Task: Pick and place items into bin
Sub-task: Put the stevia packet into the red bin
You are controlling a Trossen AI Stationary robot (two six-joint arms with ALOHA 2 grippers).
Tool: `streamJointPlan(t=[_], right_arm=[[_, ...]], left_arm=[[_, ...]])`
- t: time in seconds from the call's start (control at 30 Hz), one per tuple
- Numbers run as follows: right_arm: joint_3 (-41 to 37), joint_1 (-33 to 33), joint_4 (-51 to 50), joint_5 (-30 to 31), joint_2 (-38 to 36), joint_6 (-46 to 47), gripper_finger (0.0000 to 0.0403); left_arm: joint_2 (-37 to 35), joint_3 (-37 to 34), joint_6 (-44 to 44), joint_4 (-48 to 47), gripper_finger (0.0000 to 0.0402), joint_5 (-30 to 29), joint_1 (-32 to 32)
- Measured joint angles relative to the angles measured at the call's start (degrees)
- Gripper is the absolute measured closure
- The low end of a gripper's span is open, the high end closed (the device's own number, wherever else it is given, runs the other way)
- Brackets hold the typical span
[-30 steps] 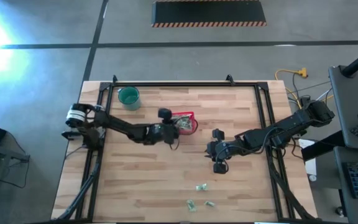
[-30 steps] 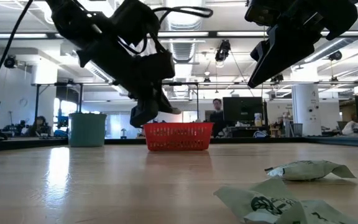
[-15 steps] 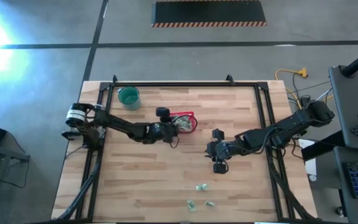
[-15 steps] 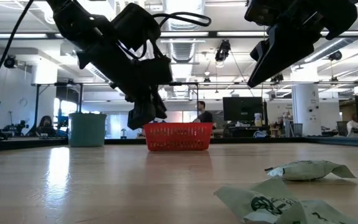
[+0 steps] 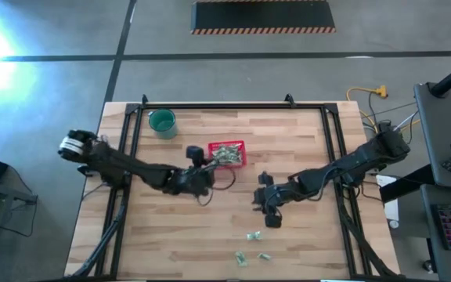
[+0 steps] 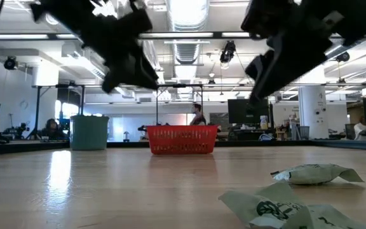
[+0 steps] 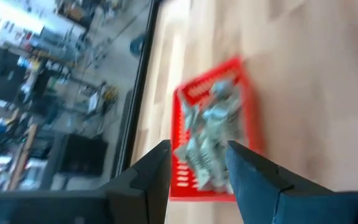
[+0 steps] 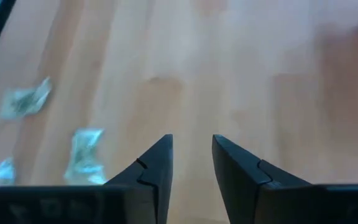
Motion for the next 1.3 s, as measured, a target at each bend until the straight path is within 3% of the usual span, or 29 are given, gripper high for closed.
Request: streamJointPlan(t=[0.27,0.47,0.7,1.3], right_arm=[[-0.04,3.85,8.89,-8.79,10.40,2.35,0.0291],[0.22,6.96,11.85,-8.31,13.51,5.76,0.0299],[0.33,8.06,16.69,-8.19,14.48,3.37,0.0306],[0.24,8.19,18.23,-4.64,15.86,3.24,0.0301]], left_arm=[[-8.43,-1.93,-6.03,-2.37,0.0265,0.15,-11.43],[-10.39,-4.60,-9.67,-2.28,0.0265,0.13,-16.42],[-9.93,-4.63,-10.59,-2.24,0.0265,0.20,-18.10],[-9.95,-4.63,-10.55,-2.13,0.0265,0.04,-18.17]])
